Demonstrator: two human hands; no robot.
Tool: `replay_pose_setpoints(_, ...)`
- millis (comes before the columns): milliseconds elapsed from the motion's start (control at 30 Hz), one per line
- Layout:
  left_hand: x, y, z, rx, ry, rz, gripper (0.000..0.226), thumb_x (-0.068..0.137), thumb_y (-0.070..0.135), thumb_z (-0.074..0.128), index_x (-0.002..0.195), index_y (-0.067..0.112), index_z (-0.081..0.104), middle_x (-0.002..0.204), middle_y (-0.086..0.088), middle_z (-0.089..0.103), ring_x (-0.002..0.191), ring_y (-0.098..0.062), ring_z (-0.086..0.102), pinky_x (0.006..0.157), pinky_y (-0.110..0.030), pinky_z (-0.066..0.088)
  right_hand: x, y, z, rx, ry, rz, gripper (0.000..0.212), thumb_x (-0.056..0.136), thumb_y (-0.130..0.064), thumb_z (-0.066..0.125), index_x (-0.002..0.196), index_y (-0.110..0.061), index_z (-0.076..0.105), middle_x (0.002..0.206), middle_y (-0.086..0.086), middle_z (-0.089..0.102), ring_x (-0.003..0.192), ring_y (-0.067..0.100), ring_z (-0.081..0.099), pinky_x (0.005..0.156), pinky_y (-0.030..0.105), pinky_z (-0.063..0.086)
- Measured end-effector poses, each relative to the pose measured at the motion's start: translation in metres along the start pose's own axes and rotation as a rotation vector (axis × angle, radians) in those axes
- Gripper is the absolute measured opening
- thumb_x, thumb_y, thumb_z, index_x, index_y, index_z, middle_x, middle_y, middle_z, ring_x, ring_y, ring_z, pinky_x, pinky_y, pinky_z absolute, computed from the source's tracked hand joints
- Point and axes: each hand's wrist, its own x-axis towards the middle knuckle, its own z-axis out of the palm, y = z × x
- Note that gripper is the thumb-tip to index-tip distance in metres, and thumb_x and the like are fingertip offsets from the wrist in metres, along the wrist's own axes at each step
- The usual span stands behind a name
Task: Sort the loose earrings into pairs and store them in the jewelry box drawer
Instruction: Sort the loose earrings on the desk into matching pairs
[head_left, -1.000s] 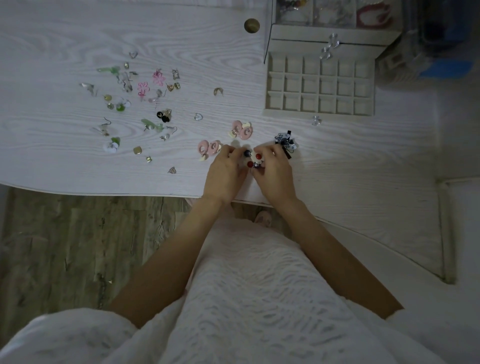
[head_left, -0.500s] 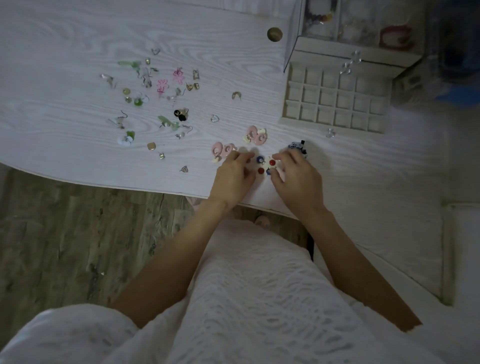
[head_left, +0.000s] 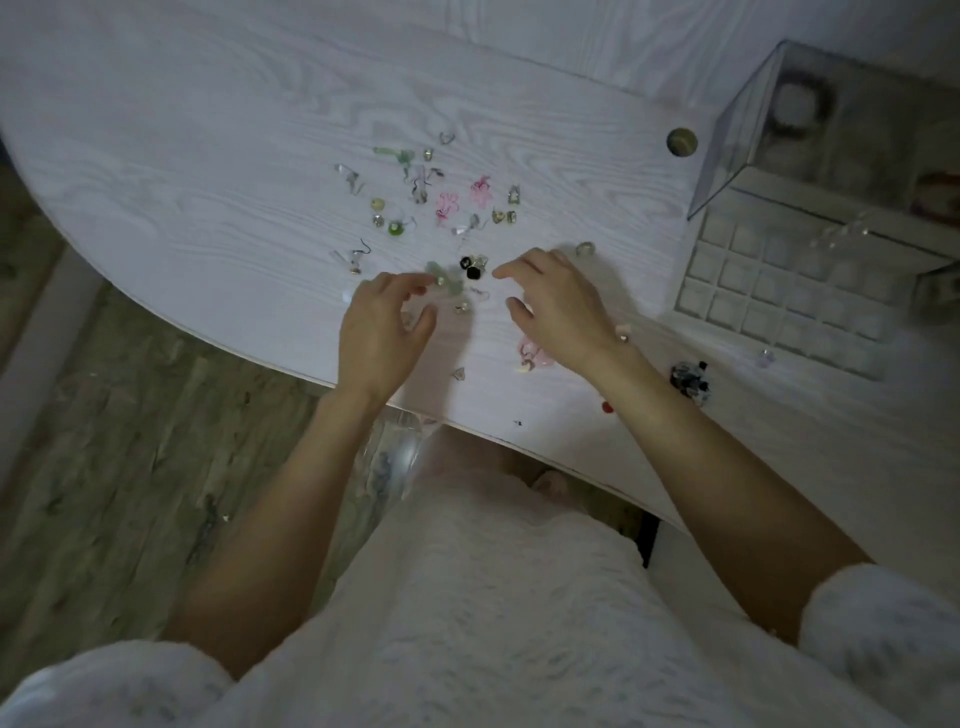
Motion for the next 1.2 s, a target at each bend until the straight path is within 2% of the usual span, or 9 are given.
replay_pose_setpoints(167,0.034,-0.013,0.012,0.067,-0.070,-0.001,0.036,0.084,0.019,0.062,0.119,0.012,0.058,0.116,-0.012,0.058,0.107,-0.030,0.051,0.086,-0.028,0.036,0.042,-0.013,0.027,-0.010,-0.001,0.077,0.029,0.089,-0.014,0.058,0.117,-0.009,0.057,0.115,0.010,0.058,0.106,0.027,0.050,0.084,0.038,0.047)
replay_pose_setpoints(333,0.059,-0.005,0.024,0.102,-0.149,0.084,0.035,0.083,0.017,0.062,0.117,0.014,0.060,0.114,-0.012,0.060,0.105,-0.032,0.048,0.087,-0.032,0.036,0.056,-0.011,0.034,0.047,0.011,0.170,0.029,0.088,-0.010,0.059,0.116,-0.011,0.057,0.112,0.007,0.060,0.099,0.022,0.057,0.080,0.035,0.050)
replay_pose_setpoints(467,0.072,0.002,0.032,0.151,-0.180,0.122,0.025,0.085,0.013,0.058,0.109,0.013,0.065,0.105,-0.014,0.063,0.096,-0.034,0.053,0.076,-0.036,0.039,0.056,-0.003,0.032,0.090,0.032,0.222,0.024,0.086,-0.003,0.057,0.110,-0.009,0.061,0.106,0.008,0.062,0.092,0.022,0.060,0.078,0.036,0.051)
replay_pose_setpoints(567,0.078,0.000,0.031,0.167,-0.151,0.111,0.019,0.083,0.010,0.056,0.095,0.013,0.070,0.088,-0.015,0.065,0.081,-0.034,0.059,0.066,-0.038,0.043,0.054,0.007,0.028,0.107,0.084,0.288,0.027,0.086,0.003,0.052,0.109,-0.006,0.062,0.108,0.010,0.061,0.093,0.022,0.060,0.078,0.031,0.050)
replay_pose_setpoints(633,0.080,-0.006,0.028,0.159,-0.126,0.094,0.019,0.084,0.010,0.054,0.093,0.013,0.071,0.085,-0.014,0.065,0.079,-0.033,0.059,0.064,-0.035,0.043,0.054,0.010,0.024,0.134,0.099,0.300,0.029,0.085,0.004,0.052,0.111,-0.005,0.061,0.111,0.010,0.059,0.096,0.022,0.059,0.081,0.029,0.049)
replay_pose_setpoints(800,0.077,-0.029,0.016,0.121,-0.177,0.063,0.020,0.087,0.019,0.058,0.105,0.017,0.067,0.098,-0.008,0.063,0.094,-0.027,0.055,0.070,-0.030,0.041,0.053,0.002,0.028,0.152,0.061,0.154,0.029,0.084,-0.003,0.058,0.113,-0.008,0.060,0.112,0.011,0.055,0.101,0.024,0.054,0.082,0.029,0.047)
replay_pose_setpoints(1000,0.070,-0.037,0.010,0.106,-0.210,0.102,0.027,0.086,0.023,0.062,0.111,0.014,0.063,0.104,-0.009,0.063,0.098,-0.029,0.055,0.075,-0.030,0.039,0.060,0.002,0.035,0.177,0.023,0.194,0.014,0.085,-0.002,0.059,0.095,-0.007,0.066,0.097,0.008,0.062,0.083,0.022,0.061,0.076,0.039,0.054)
replay_pose_setpoints(1133,0.063,-0.028,0.013,0.086,-0.135,0.103,0.028,0.084,0.015,0.062,0.113,0.014,0.062,0.112,-0.010,0.061,0.104,-0.030,0.053,0.079,-0.029,0.038,0.056,0.005,0.027,0.278,0.022,0.227,0.018,0.084,-0.004,0.062,0.101,-0.008,0.065,0.098,0.008,0.065,0.085,0.014,0.061,0.081,0.032,0.054)
replay_pose_setpoints(1200,0.063,-0.018,0.017,0.082,-0.096,0.139,0.027,0.083,0.016,0.060,0.110,0.013,0.063,0.109,-0.010,0.062,0.100,-0.030,0.052,0.078,-0.027,0.037,0.056,0.012,0.019,0.310,0.066,0.259,0.019,0.084,-0.003,0.062,0.102,-0.009,0.066,0.098,0.008,0.066,0.082,0.010,0.058,0.079,0.026,0.053)
